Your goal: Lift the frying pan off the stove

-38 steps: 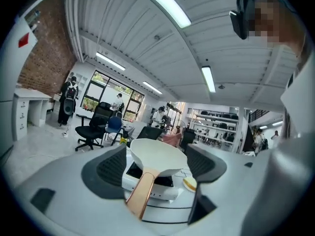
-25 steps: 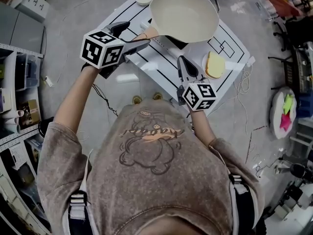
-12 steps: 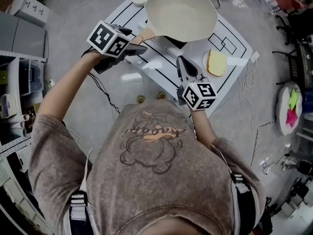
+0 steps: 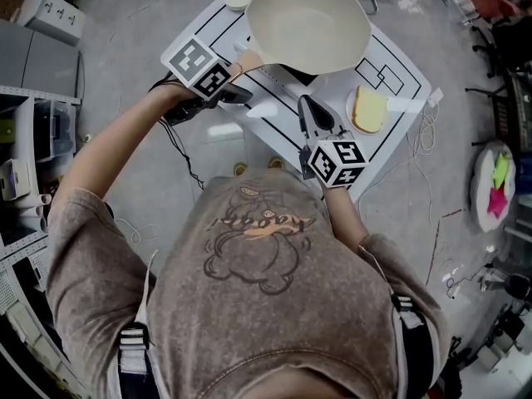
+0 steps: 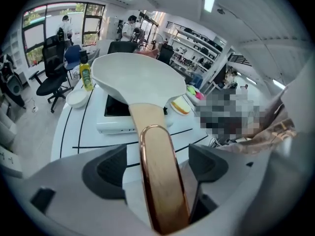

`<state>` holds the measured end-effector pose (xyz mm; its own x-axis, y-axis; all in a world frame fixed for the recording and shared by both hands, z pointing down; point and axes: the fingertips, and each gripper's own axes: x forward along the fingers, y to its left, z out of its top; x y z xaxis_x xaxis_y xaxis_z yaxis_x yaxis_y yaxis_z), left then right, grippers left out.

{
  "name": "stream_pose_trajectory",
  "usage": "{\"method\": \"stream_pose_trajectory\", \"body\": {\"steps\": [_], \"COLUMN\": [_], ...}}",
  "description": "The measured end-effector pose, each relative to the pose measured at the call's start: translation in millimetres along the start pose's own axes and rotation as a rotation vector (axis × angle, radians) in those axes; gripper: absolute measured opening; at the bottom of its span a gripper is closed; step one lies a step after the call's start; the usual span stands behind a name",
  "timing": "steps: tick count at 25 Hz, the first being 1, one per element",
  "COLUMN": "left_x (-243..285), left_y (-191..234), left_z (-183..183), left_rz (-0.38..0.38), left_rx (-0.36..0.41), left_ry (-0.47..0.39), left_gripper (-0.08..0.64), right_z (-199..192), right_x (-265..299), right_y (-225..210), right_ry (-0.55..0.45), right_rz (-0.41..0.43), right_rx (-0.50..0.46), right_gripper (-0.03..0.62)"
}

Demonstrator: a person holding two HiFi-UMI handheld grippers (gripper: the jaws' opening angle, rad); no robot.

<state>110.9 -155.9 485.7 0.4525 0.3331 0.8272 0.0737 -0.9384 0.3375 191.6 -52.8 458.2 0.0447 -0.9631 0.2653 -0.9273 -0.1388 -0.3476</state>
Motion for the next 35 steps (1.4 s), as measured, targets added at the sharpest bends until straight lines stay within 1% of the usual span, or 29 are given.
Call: {"method": "stream_pose_trajectory", "body": {"steps": [4,9,14,16,20,25,29,35], "left_x": [7,18,28,31,37,42,42,44], "left_y": [-3,0,2,3,1,-18,-18,-18], "left_z": [-1,-9,-14,-16,-21,-18,-20,-18], "left_rz": [-0.046,-0.050,-0.057,-0.052,-0.055,-0.112,-0.105,-0.092], "left_rx": [-0.047,-0.067,-0.098,-0.104,-0.104,-0.067,-0.053,-0.053], "left_ry": [0.018,0.062,0.076,0.077,0.083,0.093,0.062,0.027], "left_gripper": [0.381,0.289,0.206,0.150,0.125,0.055,0.049,0.046], "right_z": [-3,-4,-3,-3,-6,-9,-12,-14], "right_x": [1,0,0,-1,-4,-10,-14,-21], "right_y": [0,-6,-12,-13,-15,-13,-12,-15], "right_ry": [0.005,0.007,0.006,0.007,0.010,0.010,0.006,0.000], "right_rz": [-0.002,-0.010,-0.024,-0.026,-0.031,-0.048,-0.061,-0.081], "right_rx": [0.010,0.018,0.025,0.026,0.030,0.031,0.040,0.044], "right_gripper": [-0.003,-0.003,-0.004,-0.003,-0.003,-0.003,-0.004,-0.003]}}
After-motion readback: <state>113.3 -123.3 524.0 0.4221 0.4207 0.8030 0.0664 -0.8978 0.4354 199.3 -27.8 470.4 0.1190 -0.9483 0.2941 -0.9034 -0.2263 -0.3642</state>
